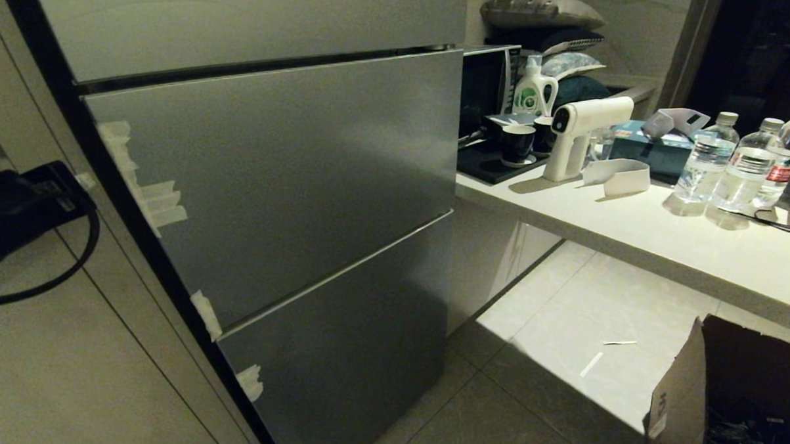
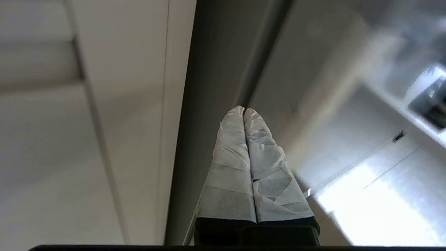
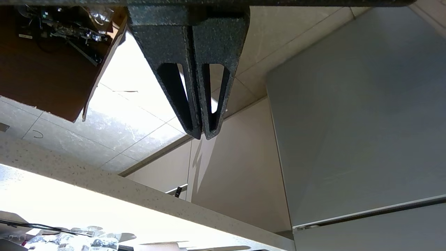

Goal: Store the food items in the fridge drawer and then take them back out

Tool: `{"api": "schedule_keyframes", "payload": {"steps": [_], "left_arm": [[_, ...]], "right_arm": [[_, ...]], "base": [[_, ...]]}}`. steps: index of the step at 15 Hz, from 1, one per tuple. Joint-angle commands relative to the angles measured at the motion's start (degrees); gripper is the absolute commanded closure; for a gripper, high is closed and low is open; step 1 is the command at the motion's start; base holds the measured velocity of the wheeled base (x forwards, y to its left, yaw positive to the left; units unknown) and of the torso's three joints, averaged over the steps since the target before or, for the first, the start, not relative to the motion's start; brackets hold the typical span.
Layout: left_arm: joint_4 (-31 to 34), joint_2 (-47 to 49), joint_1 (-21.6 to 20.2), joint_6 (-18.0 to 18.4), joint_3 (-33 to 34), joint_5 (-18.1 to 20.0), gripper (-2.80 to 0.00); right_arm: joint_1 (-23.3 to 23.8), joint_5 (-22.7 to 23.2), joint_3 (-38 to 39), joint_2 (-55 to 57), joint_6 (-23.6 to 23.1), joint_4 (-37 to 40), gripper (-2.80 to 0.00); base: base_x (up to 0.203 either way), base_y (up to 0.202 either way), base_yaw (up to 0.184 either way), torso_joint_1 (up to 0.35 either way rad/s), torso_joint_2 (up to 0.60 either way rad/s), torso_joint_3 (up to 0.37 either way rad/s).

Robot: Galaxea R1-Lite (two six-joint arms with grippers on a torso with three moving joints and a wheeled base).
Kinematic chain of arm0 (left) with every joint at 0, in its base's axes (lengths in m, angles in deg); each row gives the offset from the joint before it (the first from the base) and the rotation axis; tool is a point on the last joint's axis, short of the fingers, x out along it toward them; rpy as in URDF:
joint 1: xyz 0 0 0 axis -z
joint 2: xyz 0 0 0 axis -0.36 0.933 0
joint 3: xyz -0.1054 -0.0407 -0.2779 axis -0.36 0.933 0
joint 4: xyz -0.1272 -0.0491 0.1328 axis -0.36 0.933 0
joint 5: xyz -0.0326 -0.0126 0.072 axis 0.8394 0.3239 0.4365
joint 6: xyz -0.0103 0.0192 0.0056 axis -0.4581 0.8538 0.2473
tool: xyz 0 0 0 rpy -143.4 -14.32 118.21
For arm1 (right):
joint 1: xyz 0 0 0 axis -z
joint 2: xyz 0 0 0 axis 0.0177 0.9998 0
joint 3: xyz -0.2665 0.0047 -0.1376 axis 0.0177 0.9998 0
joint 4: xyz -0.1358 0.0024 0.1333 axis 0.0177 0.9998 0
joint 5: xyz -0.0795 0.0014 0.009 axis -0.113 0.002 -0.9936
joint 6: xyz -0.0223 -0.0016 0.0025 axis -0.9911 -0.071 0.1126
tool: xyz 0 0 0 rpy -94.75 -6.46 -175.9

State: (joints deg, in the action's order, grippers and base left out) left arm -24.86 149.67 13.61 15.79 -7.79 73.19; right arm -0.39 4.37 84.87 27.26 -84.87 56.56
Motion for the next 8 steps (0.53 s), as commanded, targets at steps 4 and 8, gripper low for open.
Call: {"api": "schedule_keyframes", "payload": {"steps": [4,8], "left_arm": [[-1.34,9.07,-0.85,-1.55,-5.65,0.34,0.00],[-1.34,8.58,-0.53,-2.78,-6.24,1.73,0.00]], "right_arm": [[-0.01,0.01,1.76,-0.04,0.00,-0.07,0.00],[-0.01,0.01,1.76,0.05,0.00,-0.07,0.00]], "base": [[0.000,0.000,0.000,0.000,0.00,0.000],[0.000,0.000,0.000,0.000,0.00,0.000]]}}
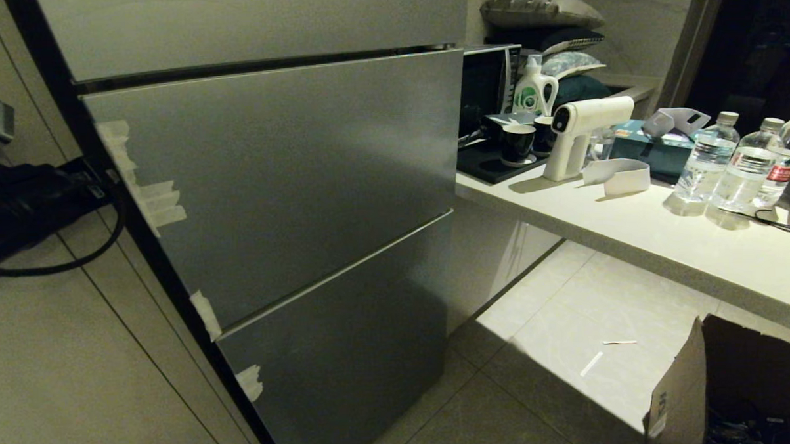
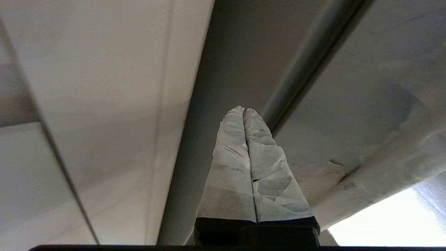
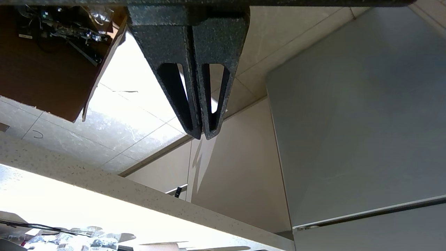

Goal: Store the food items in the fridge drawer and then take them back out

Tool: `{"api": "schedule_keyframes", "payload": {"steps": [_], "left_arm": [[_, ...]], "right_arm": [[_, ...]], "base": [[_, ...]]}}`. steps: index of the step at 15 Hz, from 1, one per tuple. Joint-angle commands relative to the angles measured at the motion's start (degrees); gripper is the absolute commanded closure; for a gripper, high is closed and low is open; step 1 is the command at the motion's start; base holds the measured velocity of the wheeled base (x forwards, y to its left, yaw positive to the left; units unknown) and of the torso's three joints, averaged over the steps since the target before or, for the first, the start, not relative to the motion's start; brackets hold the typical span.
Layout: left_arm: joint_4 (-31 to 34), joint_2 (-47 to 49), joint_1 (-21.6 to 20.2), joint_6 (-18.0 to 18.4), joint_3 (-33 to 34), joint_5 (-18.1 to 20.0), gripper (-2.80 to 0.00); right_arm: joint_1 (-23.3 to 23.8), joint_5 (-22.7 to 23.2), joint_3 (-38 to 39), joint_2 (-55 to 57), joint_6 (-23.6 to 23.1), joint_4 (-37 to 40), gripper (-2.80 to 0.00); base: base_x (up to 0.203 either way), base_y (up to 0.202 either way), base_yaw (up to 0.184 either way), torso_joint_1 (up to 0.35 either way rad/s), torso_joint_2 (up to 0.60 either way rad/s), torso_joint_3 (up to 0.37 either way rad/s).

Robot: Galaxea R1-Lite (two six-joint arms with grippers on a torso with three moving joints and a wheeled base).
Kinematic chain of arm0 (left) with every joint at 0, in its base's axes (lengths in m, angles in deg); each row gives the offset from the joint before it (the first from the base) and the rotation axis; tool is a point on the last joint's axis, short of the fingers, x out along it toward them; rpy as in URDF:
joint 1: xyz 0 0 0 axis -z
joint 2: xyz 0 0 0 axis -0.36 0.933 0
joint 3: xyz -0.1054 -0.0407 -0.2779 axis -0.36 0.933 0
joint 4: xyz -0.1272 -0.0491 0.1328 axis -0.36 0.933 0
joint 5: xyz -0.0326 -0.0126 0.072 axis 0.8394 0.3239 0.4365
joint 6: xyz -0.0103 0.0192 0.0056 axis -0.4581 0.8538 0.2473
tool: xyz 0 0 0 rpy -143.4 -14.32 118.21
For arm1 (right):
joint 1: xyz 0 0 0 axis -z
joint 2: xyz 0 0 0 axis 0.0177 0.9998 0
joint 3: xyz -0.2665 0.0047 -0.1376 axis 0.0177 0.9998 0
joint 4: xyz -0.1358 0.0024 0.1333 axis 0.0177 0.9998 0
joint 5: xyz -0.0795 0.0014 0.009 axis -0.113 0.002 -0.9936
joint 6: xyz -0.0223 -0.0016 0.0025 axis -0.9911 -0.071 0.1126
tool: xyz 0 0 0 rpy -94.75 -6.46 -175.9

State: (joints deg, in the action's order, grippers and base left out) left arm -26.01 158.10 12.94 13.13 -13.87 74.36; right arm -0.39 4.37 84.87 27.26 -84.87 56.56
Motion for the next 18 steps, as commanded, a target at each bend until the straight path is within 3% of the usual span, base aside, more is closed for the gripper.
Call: {"api": "schedule_keyframes", "payload": {"steps": [1,5,8,18], "left_arm": [[-0.19,0.12,0.07,-0.22,-0.15,1.59,0.00],[-0.12,-0.26,0.00,-3.15,0.47,7.71,0.00],[-0.11,-2.22,-0.11,-3.22,3.11,11.19,0.00],[-0.09,-6.96,1.56,-3.20,7.84,14.02,0.00]], "right_arm": [[-0.01,0.00,1.76,0.05,0.01,-0.07,0.00],[-0.01,0.00,1.76,0.05,0.01,-0.07,0.00],[-0.01,0.00,1.76,-0.04,0.01,-0.07,0.00],[-0.01,0.00,1.75,0.05,0.01,-0.13,0.00]], "base": [[0.000,0.000,0.000,0.000,0.00,0.000],[0.000,0.000,0.000,0.000,0.00,0.000],[0.000,0.000,0.000,0.000,0.00,0.000],[0.000,0.000,0.000,0.000,0.00,0.000]]}}
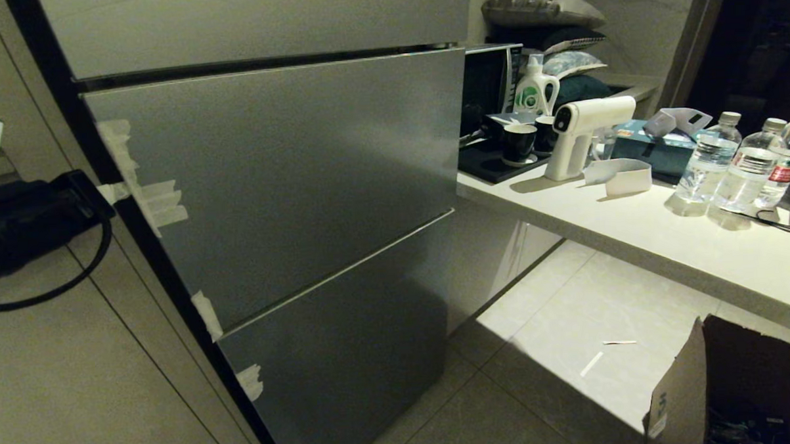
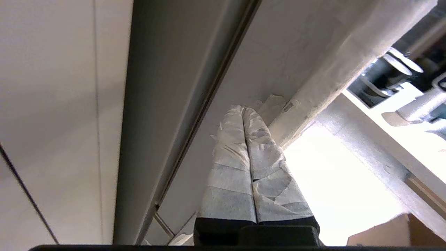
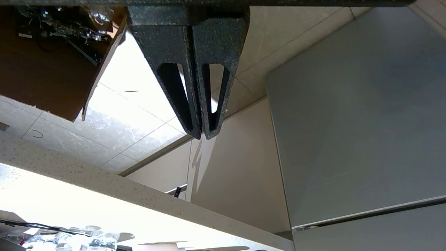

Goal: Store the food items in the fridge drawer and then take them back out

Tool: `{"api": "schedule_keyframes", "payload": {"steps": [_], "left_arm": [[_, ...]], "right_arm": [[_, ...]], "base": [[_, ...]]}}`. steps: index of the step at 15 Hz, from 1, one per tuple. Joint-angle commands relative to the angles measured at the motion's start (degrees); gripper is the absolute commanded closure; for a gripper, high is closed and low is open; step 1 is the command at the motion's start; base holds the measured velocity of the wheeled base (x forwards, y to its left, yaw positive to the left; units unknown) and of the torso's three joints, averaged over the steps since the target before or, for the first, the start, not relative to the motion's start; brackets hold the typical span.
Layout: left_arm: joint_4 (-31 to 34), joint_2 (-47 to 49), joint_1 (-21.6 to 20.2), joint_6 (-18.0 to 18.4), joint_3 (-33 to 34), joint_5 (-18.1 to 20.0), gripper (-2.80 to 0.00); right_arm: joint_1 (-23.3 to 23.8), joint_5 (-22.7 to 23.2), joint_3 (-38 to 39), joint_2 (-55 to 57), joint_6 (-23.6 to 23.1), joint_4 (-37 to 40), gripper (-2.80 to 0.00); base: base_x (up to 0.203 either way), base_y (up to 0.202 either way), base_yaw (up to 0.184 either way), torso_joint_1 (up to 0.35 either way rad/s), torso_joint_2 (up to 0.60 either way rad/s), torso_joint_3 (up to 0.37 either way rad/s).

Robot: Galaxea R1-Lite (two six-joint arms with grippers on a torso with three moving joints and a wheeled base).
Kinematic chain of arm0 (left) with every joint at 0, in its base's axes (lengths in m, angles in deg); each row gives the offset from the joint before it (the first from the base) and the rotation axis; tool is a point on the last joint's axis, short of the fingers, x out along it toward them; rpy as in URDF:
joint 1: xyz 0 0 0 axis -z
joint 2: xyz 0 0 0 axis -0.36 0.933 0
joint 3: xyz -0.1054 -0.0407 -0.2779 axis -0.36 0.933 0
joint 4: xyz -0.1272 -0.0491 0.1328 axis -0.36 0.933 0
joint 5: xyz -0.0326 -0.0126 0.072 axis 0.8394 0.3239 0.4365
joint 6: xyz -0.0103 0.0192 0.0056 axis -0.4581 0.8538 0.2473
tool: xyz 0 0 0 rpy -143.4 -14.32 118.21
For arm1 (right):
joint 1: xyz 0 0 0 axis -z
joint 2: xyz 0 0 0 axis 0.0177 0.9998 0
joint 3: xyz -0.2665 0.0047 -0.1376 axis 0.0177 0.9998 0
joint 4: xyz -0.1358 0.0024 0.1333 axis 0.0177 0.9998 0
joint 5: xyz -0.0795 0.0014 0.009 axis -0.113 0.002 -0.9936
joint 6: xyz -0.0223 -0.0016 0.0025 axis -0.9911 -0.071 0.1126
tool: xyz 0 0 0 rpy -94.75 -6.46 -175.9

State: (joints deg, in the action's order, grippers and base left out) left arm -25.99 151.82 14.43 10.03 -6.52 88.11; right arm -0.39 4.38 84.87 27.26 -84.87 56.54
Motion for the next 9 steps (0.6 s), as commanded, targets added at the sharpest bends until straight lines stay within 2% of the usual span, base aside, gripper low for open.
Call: {"api": "schedule_keyframes", "payload": {"steps": [1,4,9], "left_arm": [[-0.12,-0.37,-0.01,-0.11,0.50,0.18,0.00],[-0.12,0.27,-0.04,-0.02,0.41,-1.36,0.00],[-0.12,-2.68,0.94,-0.16,2.99,-0.59,0.00]], "right_arm": [[-0.01,0.00,1.76,0.02,0.00,-0.04,0.00],[-0.01,0.00,1.76,0.04,0.09,-0.04,0.00],[-0.01,0.00,1.76,0.05,0.09,-0.04,0.00]], "base": [[0.000,0.000,0.000,0.000,0.00,0.000],[0.000,0.000,0.000,0.000,0.00,0.000],[0.000,0.000,0.000,0.000,0.00,0.000]]}}
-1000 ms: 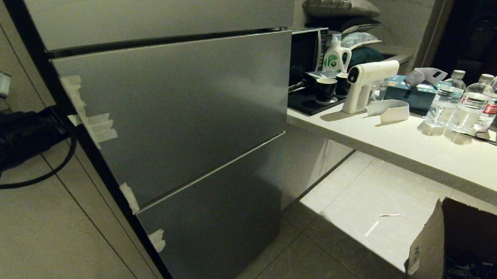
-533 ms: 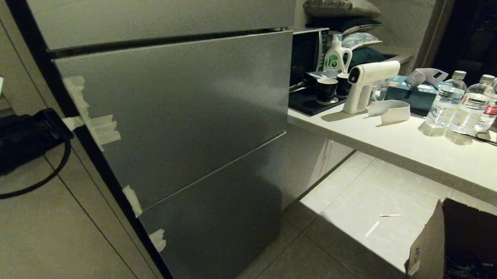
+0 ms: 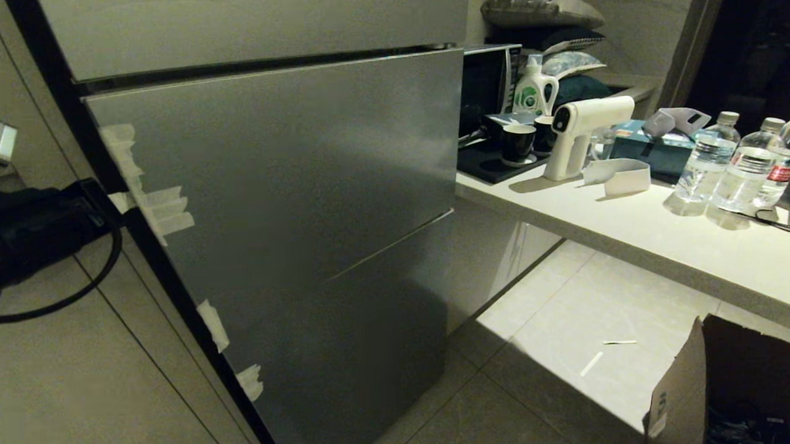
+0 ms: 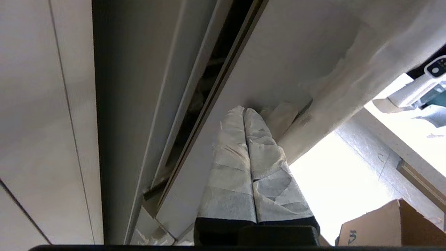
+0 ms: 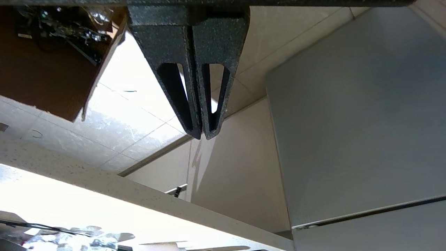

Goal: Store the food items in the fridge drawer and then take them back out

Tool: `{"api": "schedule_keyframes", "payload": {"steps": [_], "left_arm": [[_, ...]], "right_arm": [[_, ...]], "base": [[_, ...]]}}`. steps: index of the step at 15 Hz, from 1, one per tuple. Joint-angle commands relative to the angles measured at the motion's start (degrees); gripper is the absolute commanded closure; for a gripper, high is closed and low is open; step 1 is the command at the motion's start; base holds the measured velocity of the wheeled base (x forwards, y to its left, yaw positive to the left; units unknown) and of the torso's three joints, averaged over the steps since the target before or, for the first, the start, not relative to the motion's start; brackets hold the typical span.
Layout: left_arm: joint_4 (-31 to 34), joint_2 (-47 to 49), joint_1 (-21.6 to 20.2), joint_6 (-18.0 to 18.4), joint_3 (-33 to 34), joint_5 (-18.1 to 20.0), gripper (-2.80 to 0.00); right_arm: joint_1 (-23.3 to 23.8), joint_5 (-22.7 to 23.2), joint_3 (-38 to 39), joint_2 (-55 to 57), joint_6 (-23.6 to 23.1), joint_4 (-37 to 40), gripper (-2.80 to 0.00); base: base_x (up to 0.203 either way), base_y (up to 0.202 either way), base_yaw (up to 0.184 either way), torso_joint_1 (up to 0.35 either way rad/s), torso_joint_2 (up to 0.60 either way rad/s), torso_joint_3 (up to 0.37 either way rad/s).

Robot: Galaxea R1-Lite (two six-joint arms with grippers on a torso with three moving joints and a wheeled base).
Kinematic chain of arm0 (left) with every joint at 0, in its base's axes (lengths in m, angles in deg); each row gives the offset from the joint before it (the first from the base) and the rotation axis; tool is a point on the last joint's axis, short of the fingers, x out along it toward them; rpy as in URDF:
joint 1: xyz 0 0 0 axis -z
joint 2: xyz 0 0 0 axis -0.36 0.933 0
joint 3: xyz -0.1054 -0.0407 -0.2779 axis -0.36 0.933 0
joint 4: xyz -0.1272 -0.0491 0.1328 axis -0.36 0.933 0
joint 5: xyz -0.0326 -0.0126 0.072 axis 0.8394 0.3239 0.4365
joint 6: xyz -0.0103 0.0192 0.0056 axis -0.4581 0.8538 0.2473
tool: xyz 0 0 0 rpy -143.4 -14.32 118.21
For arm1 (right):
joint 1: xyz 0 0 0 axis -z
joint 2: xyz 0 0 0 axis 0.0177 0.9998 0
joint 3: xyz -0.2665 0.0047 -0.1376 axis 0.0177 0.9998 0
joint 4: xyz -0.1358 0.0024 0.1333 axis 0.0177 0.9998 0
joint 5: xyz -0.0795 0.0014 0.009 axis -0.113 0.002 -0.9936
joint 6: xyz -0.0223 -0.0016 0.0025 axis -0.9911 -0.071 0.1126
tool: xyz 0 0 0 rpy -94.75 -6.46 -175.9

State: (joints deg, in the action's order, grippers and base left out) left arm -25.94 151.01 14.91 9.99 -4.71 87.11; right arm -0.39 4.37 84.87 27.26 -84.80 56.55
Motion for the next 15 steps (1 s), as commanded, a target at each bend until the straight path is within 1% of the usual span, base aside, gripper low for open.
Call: {"api": "schedule_keyframes", "payload": {"steps": [1,4,6,10,11,13,15], "left_arm": [[-0.17,-3.15,0.86,-0.08,2.21,0.85,0.00],[-0.17,-6.55,3.87,-0.39,4.88,1.00,0.00],[-0.10,-8.57,7.03,-1.02,6.54,0.72,0.00],[-0.16,-12.70,13.80,-1.11,10.61,-1.73,0.00],[-0.17,-14.23,15.82,-1.11,11.77,-1.83,0.00],[-0.13,-17.09,21.85,-1.11,14.00,-2.18,0.00],[-0.15,-18.31,27.93,-1.11,15.03,-4.64,0.00]], "right_arm": [[-0.01,0.00,1.68,-0.02,0.02,-0.05,0.00],[-0.01,0.00,1.75,0.05,0.11,-0.05,0.00],[-0.01,0.00,1.67,-0.04,0.11,-0.05,0.00],[-0.01,0.00,1.67,0.05,0.11,-0.05,0.00],[-0.01,0.00,1.67,0.05,0.11,-0.14,0.00],[-0.01,0.00,1.74,0.05,0.11,-0.05,0.00],[-0.01,0.00,1.67,0.05,0.11,-0.05,0.00]], "base": [[0.000,0.000,0.000,0.000,0.00,0.000],[0.000,0.000,0.000,0.000,0.00,0.000],[0.000,0.000,0.000,0.000,0.00,0.000],[0.000,0.000,0.000,0.000,0.00,0.000],[0.000,0.000,0.000,0.000,0.00,0.000],[0.000,0.000,0.000,0.000,0.00,0.000],[0.000,0.000,0.000,0.000,0.00,0.000]]}}
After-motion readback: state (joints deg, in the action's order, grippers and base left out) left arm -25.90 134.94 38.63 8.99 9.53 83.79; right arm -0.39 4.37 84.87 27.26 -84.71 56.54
